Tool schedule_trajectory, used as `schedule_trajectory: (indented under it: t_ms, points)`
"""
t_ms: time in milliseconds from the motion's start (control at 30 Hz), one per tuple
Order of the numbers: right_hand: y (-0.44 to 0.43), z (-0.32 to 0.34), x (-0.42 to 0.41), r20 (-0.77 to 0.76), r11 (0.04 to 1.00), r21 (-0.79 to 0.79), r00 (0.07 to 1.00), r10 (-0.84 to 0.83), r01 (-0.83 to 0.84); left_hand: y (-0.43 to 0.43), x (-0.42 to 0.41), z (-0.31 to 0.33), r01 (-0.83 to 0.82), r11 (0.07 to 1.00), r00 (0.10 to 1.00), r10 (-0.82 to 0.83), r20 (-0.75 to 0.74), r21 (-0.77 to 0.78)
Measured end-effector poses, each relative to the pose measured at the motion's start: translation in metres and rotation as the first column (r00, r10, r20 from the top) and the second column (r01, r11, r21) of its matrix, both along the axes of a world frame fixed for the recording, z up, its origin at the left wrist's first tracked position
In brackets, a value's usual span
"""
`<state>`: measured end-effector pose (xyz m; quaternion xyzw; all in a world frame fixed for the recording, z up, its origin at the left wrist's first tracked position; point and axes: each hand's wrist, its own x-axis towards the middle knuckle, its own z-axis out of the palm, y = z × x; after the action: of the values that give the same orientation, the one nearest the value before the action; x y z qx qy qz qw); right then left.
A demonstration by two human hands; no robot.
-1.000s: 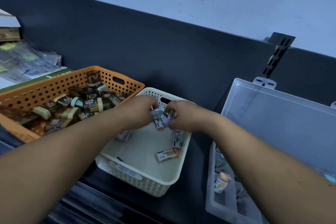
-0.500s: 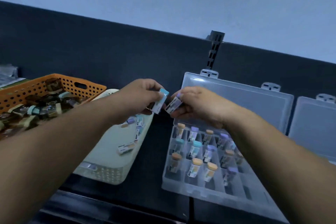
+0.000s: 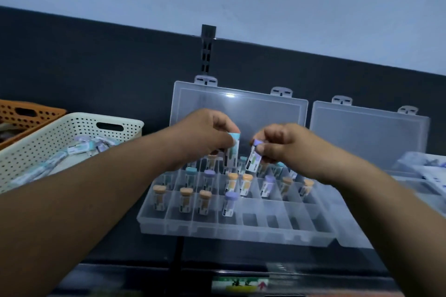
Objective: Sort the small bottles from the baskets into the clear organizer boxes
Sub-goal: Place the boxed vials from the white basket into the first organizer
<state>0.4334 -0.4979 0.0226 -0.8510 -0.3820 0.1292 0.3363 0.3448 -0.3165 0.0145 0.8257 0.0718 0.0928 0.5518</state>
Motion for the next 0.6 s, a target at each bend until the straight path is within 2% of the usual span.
schedule_trajectory:
  t_ms: [133, 400, 600]
  points:
    - [-0.024, -0.015, 0.005, 0.022, 0.999, -0.05, 1.0, -0.011, 0.012, -0.026, 0.005, -0.01, 0.058, 0.997, 0.998, -0.057, -0.025, 0.058]
    - [-0.047, -0.039, 0.008, 0.114, 0.988, -0.151, 0.993, -0.01, 0.027, -0.059, 0.01, -0.03, 0.143, 0.919, 0.986, -0.101, -0.131, 0.367]
    - [-0.048, -0.056, 0.008, 0.194, 0.981, -0.194, 0.98, 0.033, 0.005, -0.063, 0.013, -0.044, 0.183, 0.867, 0.977, -0.109, -0.182, 0.464]
